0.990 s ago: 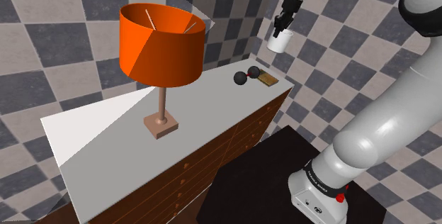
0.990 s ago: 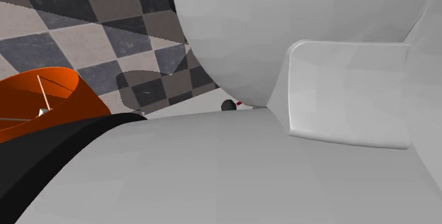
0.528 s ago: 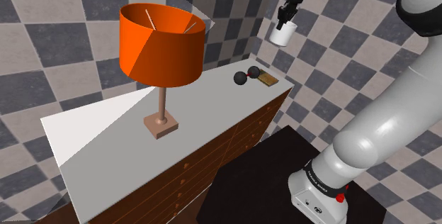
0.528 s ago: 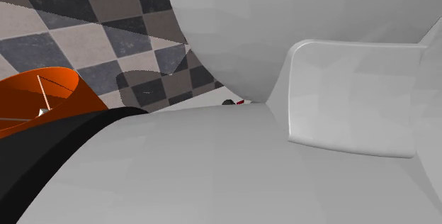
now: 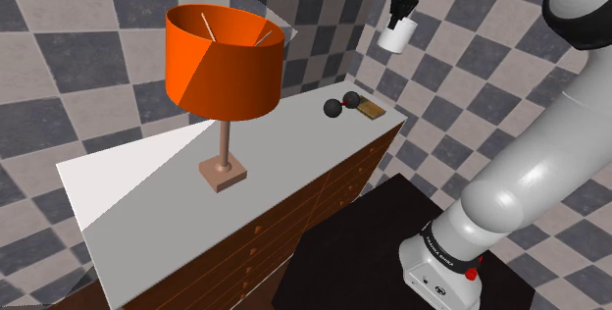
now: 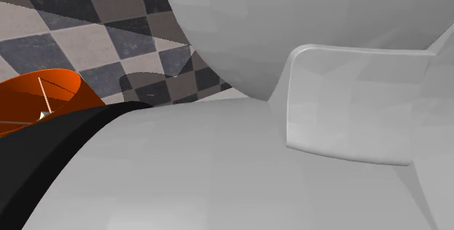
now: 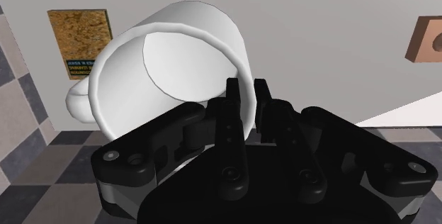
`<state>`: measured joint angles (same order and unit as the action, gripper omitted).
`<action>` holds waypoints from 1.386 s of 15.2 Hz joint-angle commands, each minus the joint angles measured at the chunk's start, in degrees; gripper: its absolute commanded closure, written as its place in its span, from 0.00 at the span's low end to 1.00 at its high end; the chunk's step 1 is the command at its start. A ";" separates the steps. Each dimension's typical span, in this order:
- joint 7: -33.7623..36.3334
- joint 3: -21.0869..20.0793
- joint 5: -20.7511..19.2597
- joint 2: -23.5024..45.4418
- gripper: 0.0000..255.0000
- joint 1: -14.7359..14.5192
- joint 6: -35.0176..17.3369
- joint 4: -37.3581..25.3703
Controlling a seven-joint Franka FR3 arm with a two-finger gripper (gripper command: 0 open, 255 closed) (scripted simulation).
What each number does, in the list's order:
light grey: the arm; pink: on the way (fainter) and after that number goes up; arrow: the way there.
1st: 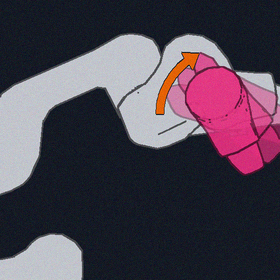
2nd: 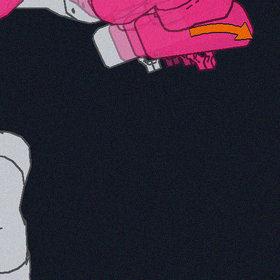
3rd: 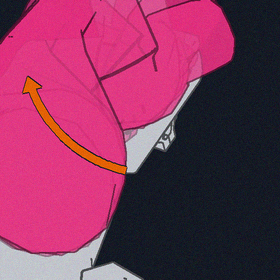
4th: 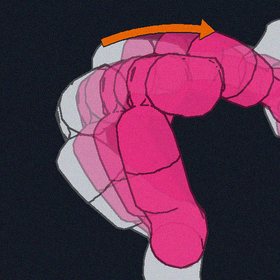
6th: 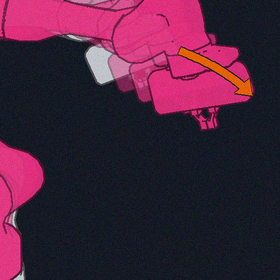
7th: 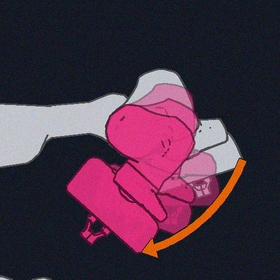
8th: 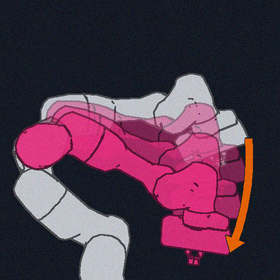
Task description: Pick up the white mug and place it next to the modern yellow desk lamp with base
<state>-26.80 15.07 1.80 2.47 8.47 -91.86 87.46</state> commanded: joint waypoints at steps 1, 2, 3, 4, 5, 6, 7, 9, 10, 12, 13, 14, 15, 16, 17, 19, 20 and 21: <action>-0.10 0.08 0.15 0.56 1.00 0.10 2.03 -2.57; -0.13 0.11 0.23 0.85 1.00 0.15 2.90 -3.72; -0.17 0.14 0.31 1.16 1.00 0.19 3.78 -4.90; -0.21 0.17 0.41 1.49 1.00 0.25 4.67 -6.11; -0.26 0.21 0.51 1.85 1.00 0.31 5.58 -7.36; -0.30 0.25 0.62 2.22 1.00 0.37 6.50 -8.64; -0.35 0.29 0.74 2.63 1.00 0.44 7.43 -9.96; -0.47 0.38 1.00 3.52 1.00 0.61 9.34 -12.73; -0.53 0.44 1.15 4.01 1.00 0.71 10.33 -14.19; -0.66 0.54 1.48 5.09 1.00 0.94 12.37 -17.27; -0.73 0.60 1.67 5.69 1.00 1.08 13.43 -18.90; -0.81 0.67 1.88 6.33 1.00 1.24 14.52 -20.61; -0.88 0.73 2.10 7.02 1.00 1.41 15.65 -22.40; -0.97 0.80 2.35 7.77 1.00 1.61 16.81 -24.29; -1.05 0.87 2.63 8.58 1.00 1.83 18.03 -26.29; -1.23 1.01 3.27 10.44 1.00 2.39 20.64 -30.70; -1.31 1.08 3.66 11.53 1.00 2.74 22.08 -33.18; -1.40 1.15 4.11 12.75 1.00 3.16 23.62 -35.92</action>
<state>-28.05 16.13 5.48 14.06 11.22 -69.79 54.19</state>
